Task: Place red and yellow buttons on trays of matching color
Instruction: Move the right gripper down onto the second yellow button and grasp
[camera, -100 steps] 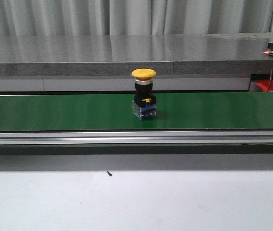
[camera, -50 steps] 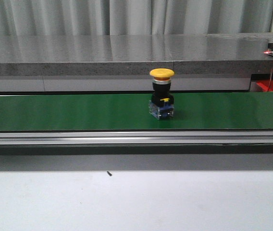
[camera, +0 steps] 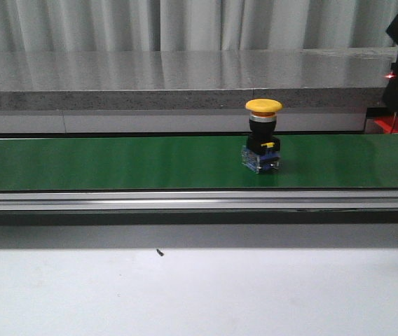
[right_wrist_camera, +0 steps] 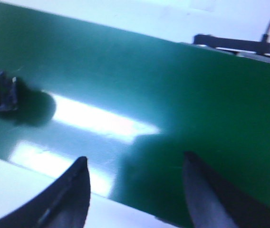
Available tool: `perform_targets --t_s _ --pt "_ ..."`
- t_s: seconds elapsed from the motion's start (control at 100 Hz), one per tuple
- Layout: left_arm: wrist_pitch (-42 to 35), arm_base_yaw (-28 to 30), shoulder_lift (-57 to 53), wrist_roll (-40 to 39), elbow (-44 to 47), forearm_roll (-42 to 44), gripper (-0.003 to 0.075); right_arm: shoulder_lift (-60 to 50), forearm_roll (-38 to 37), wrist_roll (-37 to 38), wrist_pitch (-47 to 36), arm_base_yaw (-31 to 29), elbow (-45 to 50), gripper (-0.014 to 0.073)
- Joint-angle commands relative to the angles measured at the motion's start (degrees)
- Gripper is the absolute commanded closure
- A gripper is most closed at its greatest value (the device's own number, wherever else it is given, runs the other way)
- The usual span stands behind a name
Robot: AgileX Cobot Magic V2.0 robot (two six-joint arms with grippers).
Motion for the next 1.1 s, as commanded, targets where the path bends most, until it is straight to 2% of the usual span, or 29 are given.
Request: perform_targets --t_s 0.0,0.14,0.19,0.48,0.82,0.97,1.09 --pt "-3.7 -0.4 0.3 -0.2 -1.5 -1.5 0.0740 -2.3 0.1 -4.7 0.8 2.7 -1.7 0.0123" --pt "-3.7 -0.4 0.3 -0.2 -1.5 -1.5 0.0740 -2.0 0.5 -7.8 1.5 6.2 -1.7 0.0002" --pt "-3.7 -0.4 0.3 -0.2 -1.5 -1.5 0.0740 -1.5 0.5 -7.8 1.0 7.0 -1.7 -0.0013" --pt "-3.7 -0.4 0.3 -0.2 -1.5 -1.5 0.0740 3.0 2.3 -7.8 0.1 10.3 -1.7 -0.0006" --pt "-3.7 -0.4 0.3 -0.2 -1.5 -1.5 0.0740 5.1 6.9 -8.3 -8.0 10.9 -1.8 -0.0006" --pt "-3.7 -0.4 0.3 -0.2 -1.5 -1.5 0.0740 7.1 9.0 -8.3 -8.7 10.9 -3.1 -0.0004" --pt "-3.7 -0.4 0.3 -0.2 -1.5 -1.5 0.0740 7.7 9.1 -8.2 -10.6 10.9 -3.2 0.0066"
